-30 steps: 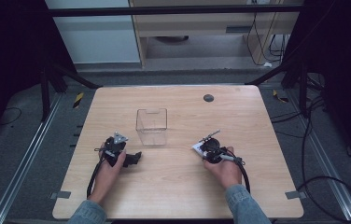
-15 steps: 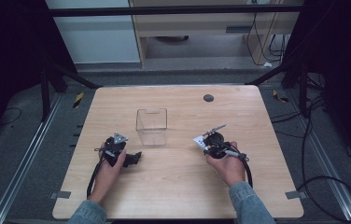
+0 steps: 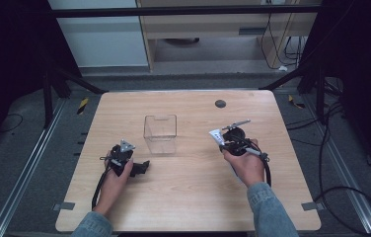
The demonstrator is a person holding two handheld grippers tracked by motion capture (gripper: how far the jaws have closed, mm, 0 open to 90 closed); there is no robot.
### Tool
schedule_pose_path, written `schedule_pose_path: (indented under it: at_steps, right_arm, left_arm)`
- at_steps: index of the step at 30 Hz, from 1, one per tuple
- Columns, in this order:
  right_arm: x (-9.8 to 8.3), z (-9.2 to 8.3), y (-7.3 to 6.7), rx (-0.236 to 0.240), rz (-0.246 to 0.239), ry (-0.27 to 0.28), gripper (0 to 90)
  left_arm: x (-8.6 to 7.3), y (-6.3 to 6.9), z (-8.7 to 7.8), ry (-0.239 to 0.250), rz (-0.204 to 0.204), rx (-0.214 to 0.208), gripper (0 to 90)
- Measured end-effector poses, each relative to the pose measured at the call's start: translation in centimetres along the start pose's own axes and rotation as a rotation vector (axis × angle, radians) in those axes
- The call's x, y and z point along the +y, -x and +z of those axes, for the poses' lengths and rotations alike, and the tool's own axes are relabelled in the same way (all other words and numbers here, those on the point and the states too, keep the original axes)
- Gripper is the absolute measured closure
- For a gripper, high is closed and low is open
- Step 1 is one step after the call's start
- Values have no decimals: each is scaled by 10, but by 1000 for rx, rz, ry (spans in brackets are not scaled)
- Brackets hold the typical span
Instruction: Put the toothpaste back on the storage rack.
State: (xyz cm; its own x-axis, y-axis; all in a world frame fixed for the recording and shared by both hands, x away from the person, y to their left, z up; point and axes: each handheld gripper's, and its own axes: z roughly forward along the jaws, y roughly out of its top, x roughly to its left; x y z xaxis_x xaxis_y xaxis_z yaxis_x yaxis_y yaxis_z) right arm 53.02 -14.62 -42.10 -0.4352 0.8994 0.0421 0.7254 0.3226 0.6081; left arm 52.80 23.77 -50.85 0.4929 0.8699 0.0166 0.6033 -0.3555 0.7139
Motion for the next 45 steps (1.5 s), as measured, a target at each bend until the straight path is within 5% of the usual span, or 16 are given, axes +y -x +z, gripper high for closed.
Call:
schedule_pose_path:
  at_steps: [45]
  right_arm:
    - [71,-31,-17,-26,-42,194,784]
  left_arm:
    - [0,0,0,0,1,0,0]
